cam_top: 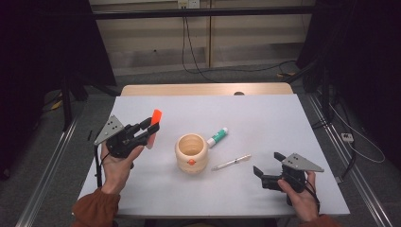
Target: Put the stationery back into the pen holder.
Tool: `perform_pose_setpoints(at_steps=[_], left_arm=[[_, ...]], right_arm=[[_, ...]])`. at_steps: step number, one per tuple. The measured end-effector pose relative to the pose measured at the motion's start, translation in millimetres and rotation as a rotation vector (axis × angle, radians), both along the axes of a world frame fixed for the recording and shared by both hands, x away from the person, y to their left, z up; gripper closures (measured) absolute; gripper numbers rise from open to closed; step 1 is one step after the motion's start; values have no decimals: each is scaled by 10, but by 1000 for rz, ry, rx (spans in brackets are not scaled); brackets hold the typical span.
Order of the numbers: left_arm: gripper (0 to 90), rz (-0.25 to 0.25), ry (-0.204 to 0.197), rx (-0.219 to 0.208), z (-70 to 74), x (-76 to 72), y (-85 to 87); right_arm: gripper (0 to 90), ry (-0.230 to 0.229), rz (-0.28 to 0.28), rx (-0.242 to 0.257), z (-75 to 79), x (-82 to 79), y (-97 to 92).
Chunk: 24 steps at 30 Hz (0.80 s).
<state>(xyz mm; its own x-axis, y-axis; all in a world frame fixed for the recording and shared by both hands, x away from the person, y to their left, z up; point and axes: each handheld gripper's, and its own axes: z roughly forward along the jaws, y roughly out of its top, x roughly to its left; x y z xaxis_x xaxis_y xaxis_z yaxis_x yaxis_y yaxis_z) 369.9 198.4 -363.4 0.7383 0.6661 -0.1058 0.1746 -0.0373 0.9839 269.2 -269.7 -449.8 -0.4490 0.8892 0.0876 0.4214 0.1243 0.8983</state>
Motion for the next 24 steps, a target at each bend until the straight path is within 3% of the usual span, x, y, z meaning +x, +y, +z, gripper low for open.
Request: perform_pose_setpoints(at_steps=[2, 8, 13, 15, 24], left_arm=[[672, 0, -16, 9, 11, -27, -37], [672, -55, -12, 9, 43, -59, -232], [672, -76, 4, -7, 86, -12, -362], [672, -73, -8, 11, 90, 1, -407], [672, -125, -2, 7, 109, 45, -680]], right_arm=[[60, 0, 1, 0, 0, 0, 1], [60, 0, 3, -2, 0, 0, 4], [60, 0, 6, -1, 0, -3, 4], [60, -1, 5, -1, -1, -1, 3], [60, 0, 5, -1, -1, 1, 6]])
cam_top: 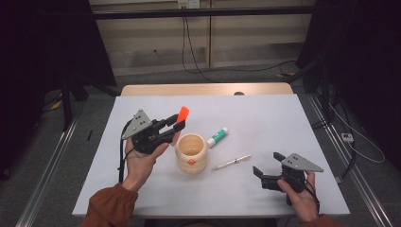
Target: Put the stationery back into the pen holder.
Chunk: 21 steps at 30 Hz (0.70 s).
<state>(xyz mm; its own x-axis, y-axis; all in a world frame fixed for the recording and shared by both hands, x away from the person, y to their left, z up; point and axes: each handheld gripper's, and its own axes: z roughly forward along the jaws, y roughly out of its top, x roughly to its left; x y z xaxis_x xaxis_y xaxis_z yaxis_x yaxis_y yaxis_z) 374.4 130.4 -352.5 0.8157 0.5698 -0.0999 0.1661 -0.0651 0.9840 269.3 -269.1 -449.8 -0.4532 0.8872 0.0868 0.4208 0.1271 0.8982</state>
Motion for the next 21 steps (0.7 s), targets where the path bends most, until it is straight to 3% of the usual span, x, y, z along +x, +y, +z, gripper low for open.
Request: perform_pose_setpoints(at_steps=[7, 14, 21], left_arm=[[671, -23, 34, 11, -105, 55, -180], [671, -37, 42, 20, -220, 67, -288], [671, -45, 52, 61, -318, 62, -331]], right_arm=[[60, 0, 2, 1, -2, -1, -2], [60, -1, 4, 0, -1, -1, -2], [60, -1, 6, -1, -3, 0, 1]])
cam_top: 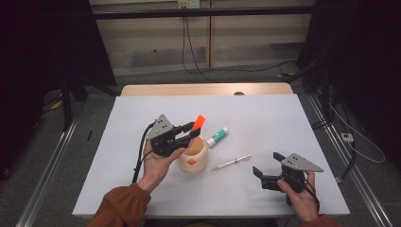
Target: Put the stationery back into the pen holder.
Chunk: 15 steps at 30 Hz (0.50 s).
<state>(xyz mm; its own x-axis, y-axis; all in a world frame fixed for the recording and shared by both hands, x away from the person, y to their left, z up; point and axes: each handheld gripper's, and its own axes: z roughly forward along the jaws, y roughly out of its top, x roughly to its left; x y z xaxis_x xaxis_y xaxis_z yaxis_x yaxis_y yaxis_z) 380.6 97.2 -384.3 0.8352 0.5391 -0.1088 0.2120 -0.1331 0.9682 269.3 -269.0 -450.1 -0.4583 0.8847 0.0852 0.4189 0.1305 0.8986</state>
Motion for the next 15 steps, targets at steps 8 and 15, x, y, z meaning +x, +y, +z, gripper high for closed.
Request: perform_pose_setpoints(at_steps=[8, 15], left_arm=[[670, -19, 14, 19, -93, 2, -29], [670, -27, 23, 42, -171, -7, -37]], right_arm=[[61, 3, 3, 2, -1, -3, 7], [61, 4, 5, 1, -2, -3, 7]])
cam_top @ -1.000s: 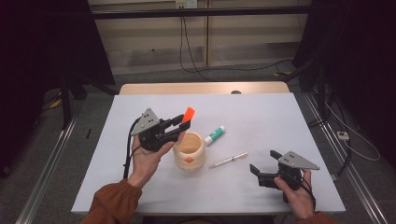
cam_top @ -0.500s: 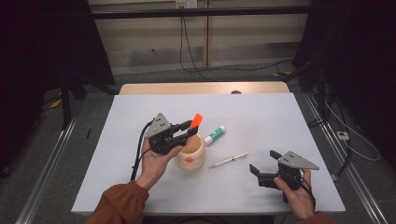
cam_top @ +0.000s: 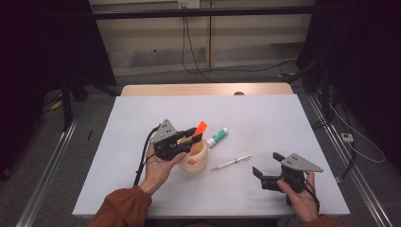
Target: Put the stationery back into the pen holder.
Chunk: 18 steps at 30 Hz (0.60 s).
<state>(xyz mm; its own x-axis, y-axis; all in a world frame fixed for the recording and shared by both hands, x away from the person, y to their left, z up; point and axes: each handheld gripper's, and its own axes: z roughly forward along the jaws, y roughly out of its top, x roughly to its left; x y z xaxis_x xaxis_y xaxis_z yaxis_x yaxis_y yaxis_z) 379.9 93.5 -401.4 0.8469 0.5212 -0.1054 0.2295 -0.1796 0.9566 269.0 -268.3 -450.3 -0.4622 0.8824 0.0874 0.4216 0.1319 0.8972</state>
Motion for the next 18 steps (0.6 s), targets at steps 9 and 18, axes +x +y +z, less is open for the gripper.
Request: perform_pose_setpoints(at_steps=[9, 18], left_arm=[[669, -8, 20, 32, -15, 1, 6], [387, -4, 44, 53, 28, -49, 1]], right_arm=[[61, 0, 0, -1, 0, -1, -3], [61, 0, 0, 0, 0, 0, 0]])
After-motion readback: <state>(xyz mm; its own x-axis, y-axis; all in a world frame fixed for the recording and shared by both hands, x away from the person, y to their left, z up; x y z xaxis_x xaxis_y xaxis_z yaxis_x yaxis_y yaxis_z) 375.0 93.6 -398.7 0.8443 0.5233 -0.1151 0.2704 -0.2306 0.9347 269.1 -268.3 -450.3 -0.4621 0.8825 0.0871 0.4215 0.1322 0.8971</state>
